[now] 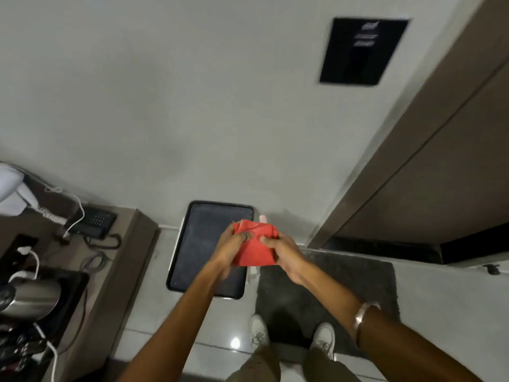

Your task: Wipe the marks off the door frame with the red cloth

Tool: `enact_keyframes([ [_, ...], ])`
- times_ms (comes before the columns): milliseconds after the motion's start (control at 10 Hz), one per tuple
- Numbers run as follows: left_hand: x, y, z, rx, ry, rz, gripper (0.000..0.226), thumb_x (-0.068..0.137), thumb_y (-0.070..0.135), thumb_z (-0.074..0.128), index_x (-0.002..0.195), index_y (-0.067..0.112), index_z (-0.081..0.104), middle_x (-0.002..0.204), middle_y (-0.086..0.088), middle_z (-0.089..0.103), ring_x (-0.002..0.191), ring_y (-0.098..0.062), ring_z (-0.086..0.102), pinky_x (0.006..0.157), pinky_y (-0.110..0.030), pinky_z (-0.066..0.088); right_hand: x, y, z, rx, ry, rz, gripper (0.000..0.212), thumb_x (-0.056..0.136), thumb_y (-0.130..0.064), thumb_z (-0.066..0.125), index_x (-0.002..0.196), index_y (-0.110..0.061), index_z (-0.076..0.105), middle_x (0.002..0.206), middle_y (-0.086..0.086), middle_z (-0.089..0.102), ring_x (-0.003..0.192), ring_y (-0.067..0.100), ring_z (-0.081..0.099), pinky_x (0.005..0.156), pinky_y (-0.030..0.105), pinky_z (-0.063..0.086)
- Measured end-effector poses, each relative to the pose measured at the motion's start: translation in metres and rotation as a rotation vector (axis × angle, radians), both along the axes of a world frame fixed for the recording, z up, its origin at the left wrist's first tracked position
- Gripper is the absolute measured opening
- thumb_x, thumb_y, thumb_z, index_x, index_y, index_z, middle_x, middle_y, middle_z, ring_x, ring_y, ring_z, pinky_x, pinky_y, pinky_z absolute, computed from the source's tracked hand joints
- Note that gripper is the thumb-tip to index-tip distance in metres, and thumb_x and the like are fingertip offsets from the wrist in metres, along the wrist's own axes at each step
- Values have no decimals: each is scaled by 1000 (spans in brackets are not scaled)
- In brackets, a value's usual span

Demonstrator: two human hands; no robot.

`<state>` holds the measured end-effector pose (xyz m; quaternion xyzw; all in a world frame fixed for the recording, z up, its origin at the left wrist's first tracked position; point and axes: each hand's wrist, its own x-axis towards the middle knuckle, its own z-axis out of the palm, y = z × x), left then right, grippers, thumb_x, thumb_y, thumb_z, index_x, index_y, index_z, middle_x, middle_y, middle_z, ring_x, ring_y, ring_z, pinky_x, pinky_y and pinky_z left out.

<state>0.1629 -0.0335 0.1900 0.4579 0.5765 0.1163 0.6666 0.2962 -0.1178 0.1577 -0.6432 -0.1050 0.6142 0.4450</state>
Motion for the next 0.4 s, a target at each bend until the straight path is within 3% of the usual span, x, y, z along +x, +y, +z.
enact_keyframes([
  [100,-42,26,-64,-76,89,-28,35,94,10,56,122,30,62,124,-6,67,103,-24,64,70,-34,53,-44,38,-56,-182,-128,79,42,90,-3,67,130,-17,68,123,9,73,107,26,68,83,34,58],
  [200,-64,40,-111,-67,150,-52,34,98,8,54,123,30,60,132,-9,63,105,-24,62,75,-37,54,-70,57,-100,-282,-200,114,40,87,-4,70,125,-15,71,117,9,75,102,25,69,82,34,60],
  [300,-78,57,-163,17,246,-50,38,99,5,55,127,31,57,139,-10,58,115,-27,60,90,-43,54,-83,82,-144,-358,-347,221,33,87,-10,70,119,-12,75,119,14,75,112,31,72,93,36,60],
  [400,-85,58,-183,122,346,-92,49,102,17,58,149,25,46,159,-11,43,145,-35,41,115,-54,42,-86,84,-159,-338,-526,239,37,92,-13,64,128,-9,70,132,16,69,126,34,65,106,38,54],
])
